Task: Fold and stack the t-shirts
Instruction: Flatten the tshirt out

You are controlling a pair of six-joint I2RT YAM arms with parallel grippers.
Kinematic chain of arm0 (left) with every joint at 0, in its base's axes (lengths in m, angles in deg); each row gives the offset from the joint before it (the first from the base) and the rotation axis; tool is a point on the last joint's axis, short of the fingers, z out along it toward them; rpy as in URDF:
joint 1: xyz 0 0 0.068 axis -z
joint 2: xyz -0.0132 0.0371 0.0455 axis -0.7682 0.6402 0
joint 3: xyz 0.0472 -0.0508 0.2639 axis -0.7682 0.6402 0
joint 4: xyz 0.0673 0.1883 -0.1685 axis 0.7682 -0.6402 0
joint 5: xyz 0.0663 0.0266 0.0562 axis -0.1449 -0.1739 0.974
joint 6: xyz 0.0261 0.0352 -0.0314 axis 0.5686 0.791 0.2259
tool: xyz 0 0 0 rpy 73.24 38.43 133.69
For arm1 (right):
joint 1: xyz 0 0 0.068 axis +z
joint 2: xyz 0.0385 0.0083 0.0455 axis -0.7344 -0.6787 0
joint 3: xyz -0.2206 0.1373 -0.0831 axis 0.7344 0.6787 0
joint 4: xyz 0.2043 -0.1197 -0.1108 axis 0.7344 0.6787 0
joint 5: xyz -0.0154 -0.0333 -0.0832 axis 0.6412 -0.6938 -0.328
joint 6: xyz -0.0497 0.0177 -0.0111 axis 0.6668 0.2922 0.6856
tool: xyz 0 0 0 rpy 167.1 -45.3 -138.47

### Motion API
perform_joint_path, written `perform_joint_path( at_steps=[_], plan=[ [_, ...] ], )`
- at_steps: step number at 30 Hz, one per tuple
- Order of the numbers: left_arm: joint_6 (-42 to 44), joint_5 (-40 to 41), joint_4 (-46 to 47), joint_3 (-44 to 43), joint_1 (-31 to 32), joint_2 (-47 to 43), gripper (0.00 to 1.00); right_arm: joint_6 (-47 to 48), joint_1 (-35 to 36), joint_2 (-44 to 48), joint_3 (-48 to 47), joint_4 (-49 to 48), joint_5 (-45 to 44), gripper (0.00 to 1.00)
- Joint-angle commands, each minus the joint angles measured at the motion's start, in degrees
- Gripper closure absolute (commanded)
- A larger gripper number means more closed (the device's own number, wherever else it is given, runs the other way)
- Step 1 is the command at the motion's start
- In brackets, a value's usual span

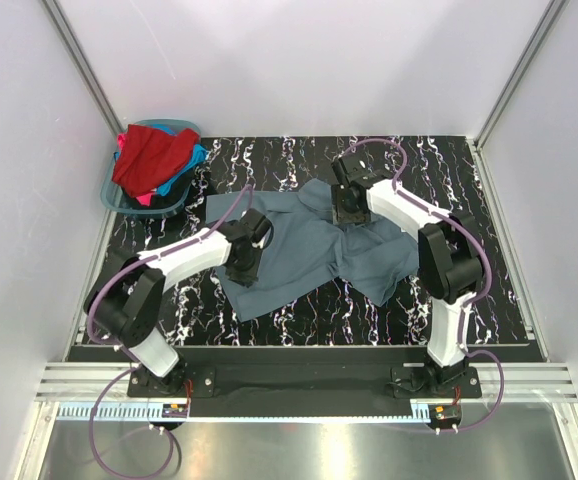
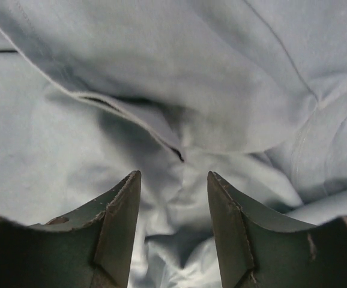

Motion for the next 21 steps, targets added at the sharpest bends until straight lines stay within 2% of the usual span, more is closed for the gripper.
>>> perform_joint_path(
  at_steps=[1, 5, 11, 15, 16, 17, 19, 20, 21],
  plan=[
    [-0.1, -0.2, -0.6, -0.7, -0.4, -3.2, 0.8, 2.3, 0.2, -1.0, -3.4, -2.9, -2.3, 0.46],
    [-0.1, 0.1, -0.7, -0.5, -0.6, -4.0, 0.79, 3.0, 0.2, -2.5, -3.9, -3.4, -3.5, 0.53],
    [0.3, 0.6, -1.0, -0.7, -0.9, -4.7, 0.77, 4.0, 0.2, -4.3, -5.5, -3.8, -3.5, 0.57],
    [0.3, 1.0, -1.1, -0.7, -1.3, -5.4, 0.76, 4.5, 0.2, -5.0, -6.2, -4.1, -4.2, 0.67],
    [0.2, 1.0, -1.1, -0.7, -1.5, -5.6, 0.76, 4.6, 0.2, -5.0, -6.1, -4.0, -4.4, 0.71],
    [0.2, 1.2, -1.2, -0.7, -1.6, -5.8, 0.76, 4.4, 0.2, -5.0, -6.1, -4.0, -4.5, 0.82],
    [0.1, 1.4, -1.3, -1.0, -2.0, -6.5, 0.75, 4.3, 0.1, -4.7, -6.1, -4.1, -4.9, 0.92],
    [0.1, 1.7, -1.4, -1.4, -2.3, -6.8, 0.7, 4.3, 0.1, -4.5, -6.1, -4.1, -5.0, 1.0],
    [0.1, 2.1, -1.6, -1.8, -2.6, -7.0, 0.67, 4.1, 0.1, -4.2, -6.1, -4.0, -5.6, 1.0]
  ],
)
